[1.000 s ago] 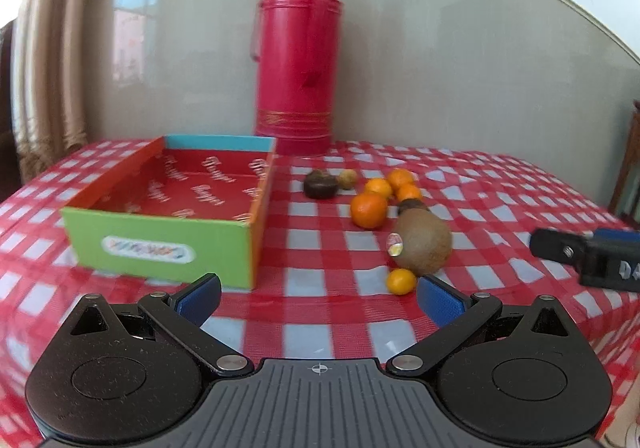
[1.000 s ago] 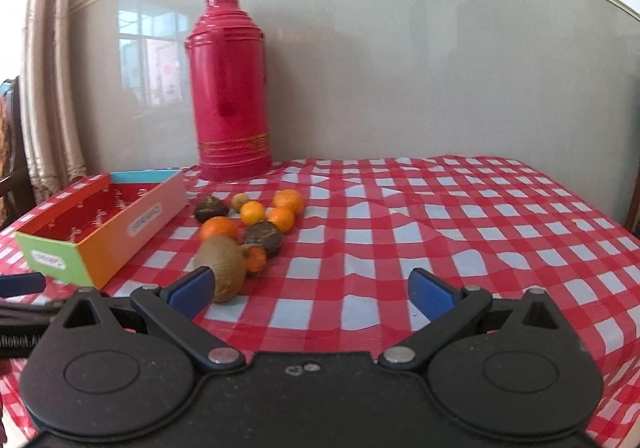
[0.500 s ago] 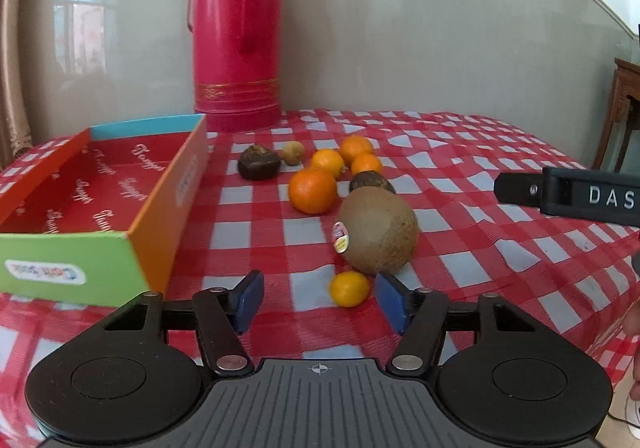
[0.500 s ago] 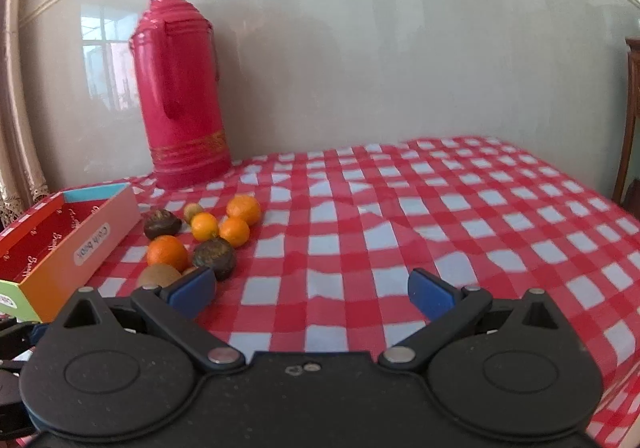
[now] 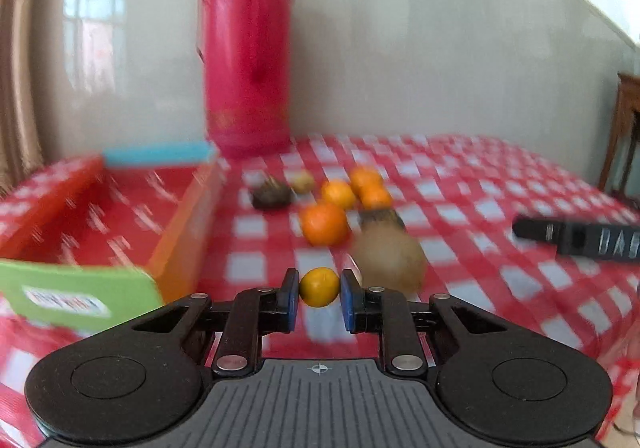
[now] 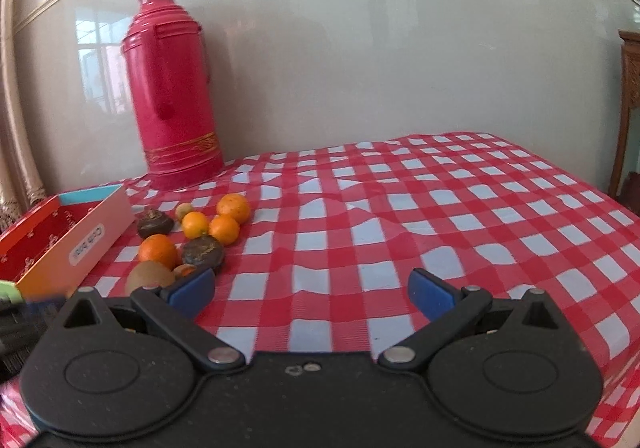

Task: Organize fruits
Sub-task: 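Reach the left gripper to the small tangerine beside the kiwi and grasp it, then carry the tangerine over the box and open the left gripper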

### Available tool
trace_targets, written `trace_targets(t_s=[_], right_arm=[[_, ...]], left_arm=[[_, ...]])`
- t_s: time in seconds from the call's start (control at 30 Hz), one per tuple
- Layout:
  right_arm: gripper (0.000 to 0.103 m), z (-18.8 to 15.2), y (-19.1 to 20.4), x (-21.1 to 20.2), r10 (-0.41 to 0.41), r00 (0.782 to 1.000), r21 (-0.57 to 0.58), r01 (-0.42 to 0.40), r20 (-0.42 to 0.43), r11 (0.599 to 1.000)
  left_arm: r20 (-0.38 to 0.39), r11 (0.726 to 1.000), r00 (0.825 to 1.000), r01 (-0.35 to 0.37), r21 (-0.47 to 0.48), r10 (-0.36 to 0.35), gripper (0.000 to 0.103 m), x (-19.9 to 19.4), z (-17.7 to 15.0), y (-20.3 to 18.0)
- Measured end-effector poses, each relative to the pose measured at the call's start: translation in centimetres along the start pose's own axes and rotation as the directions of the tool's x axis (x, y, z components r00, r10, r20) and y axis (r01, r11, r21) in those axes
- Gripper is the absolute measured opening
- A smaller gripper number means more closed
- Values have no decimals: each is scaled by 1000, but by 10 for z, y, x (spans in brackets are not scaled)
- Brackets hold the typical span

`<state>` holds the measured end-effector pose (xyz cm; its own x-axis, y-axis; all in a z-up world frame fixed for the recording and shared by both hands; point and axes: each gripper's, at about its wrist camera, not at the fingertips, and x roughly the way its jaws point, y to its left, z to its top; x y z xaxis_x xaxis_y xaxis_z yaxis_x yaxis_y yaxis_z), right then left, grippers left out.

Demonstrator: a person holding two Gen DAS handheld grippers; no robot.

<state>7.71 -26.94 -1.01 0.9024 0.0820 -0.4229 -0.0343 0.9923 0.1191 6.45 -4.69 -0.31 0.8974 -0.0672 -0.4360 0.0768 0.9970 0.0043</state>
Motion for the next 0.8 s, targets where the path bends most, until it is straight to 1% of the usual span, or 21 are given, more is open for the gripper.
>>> trace_targets(t_s=[0.1,0.17,0.27,0.4,0.43,0.47,0.5,0.53,0.57,0.6,0.7,0.8], right_arm=[[97,-1,13,0,16,1000,-31,-16,3,999],[97,-1,21,0,24,1000,-45,-23,5,999],[97,-2,33,2,43,999,-61,-42,5,997],[98,-3,54,4,80,997,-113,-78,13,991],[97,-4,60,5,87,996,-128,-85,13,988],[97,-4,65,5,97,995,-141,-94,12,986],[97,-5,69,4,109,994,-146,-106,13,984],[97,-5,73,3,120,993,-148,-117,15,982],[97,-5,76,2,131,991,-149,-128,15,981],[97,-6,78,1,143,990,-147,-139,14,979],[97,-9,83,4,158,987,-141,-159,-20,977],[97,-14,90,4,142,989,-172,-145,-31,974]], left_arm=[[87,998,995,-56,-8,56,22,-14,11,17],[116,996,989,-88,-31,91,22,-18,17,33],[115,990,985,-120,-68,128,22,-15,22,56],[75,984,985,-147,-103,155,22,-4,22,81],[72,982,985,-151,-114,159,26,-4,21,85],[72,982,985,-146,-118,156,50,-6,20,88],[78,982,984,-147,-121,157,68,-10,18,90],[94,979,980,-162,-127,174,99,-14,16,91],[115,976,975,-172,-130,187,103,-19,14,91],[134,977,973,-174,-124,190,103,-25,12,92],[140,974,969,-187,-132,205,103,-36,6,95],[126,962,969,-186,-201,213,103,-42,0,104]])
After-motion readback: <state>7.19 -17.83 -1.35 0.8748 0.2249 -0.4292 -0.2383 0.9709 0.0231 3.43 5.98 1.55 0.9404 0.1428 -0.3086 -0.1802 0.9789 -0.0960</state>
